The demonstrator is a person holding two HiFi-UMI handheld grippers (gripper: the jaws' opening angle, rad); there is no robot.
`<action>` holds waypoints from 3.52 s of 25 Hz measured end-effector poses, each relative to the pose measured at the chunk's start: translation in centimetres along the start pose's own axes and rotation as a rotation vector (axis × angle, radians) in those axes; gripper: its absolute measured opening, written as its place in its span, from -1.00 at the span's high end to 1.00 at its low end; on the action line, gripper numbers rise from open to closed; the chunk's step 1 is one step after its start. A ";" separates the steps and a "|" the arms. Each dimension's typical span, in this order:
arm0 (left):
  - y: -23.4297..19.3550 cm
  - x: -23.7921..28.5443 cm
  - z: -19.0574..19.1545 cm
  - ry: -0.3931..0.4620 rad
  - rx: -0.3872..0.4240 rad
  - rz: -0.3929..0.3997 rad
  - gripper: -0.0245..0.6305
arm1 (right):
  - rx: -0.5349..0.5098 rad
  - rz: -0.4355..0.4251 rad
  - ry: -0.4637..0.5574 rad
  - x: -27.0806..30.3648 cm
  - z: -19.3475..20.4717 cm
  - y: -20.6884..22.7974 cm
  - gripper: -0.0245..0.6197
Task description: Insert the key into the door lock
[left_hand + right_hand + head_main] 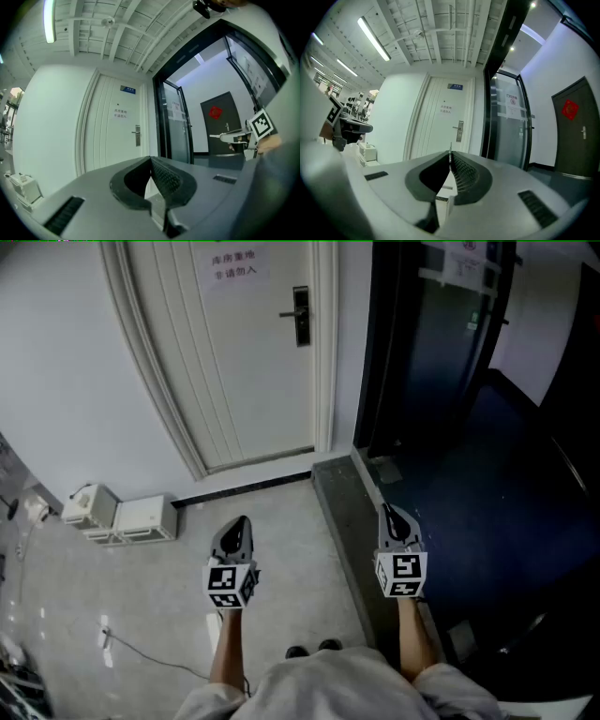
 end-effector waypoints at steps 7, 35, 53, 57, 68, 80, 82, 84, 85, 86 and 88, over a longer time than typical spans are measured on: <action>0.0 0.0 -0.1 -0.003 0.006 0.001 0.87 | 0.005 0.000 -0.003 0.1 0.0 0.1 0.83; 4.4 6.0 1.4 -0.025 -0.006 -0.006 0.87 | -0.009 -0.090 -0.022 4.4 2.8 4.8 0.83; -7.8 19.5 3.2 0.002 -0.037 0.003 0.87 | -0.029 -0.085 -0.053 21.7 3.9 0.9 0.83; -13.6 24.6 2.7 0.003 -0.052 0.002 0.87 | -0.041 -0.085 -0.049 29.1 2.5 -1.0 0.83; -27.6 38.2 0.8 0.014 -0.056 0.043 0.87 | -0.047 -0.053 -0.048 47.2 -0.3 -5.5 0.83; -33.8 46.1 2.6 -0.005 -0.081 0.098 0.87 | -0.073 -0.020 -0.094 55.6 0.7 -7.3 0.83; -34.0 46.9 3.2 -0.014 -0.086 0.101 0.87 | -0.080 -0.024 -0.102 56.3 1.3 -7.4 0.83; -34.2 47.7 3.6 -0.021 -0.088 0.107 0.87 | -0.078 -0.024 -0.114 57.1 1.8 -7.3 0.83; -34.3 48.1 3.7 -0.023 -0.089 0.110 0.87 | -0.077 -0.023 -0.117 57.5 1.9 -7.2 0.83; -34.5 48.6 3.8 -0.025 -0.089 0.113 0.87 | -0.075 -0.023 -0.118 58.0 2.0 -7.1 0.83; -34.9 49.7 4.0 -0.032 -0.087 0.116 0.87 | -0.075 -0.023 -0.112 59.2 2.1 -7.0 0.83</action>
Point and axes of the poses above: the fingertips, and each gripper's own axes: x forward along the fingers, y to its right, z out of its underside, the point moved 6 cm from there along -x, backward along the fingers, and after that the axes turned 10 degrees about z, right-handed, at the moved point
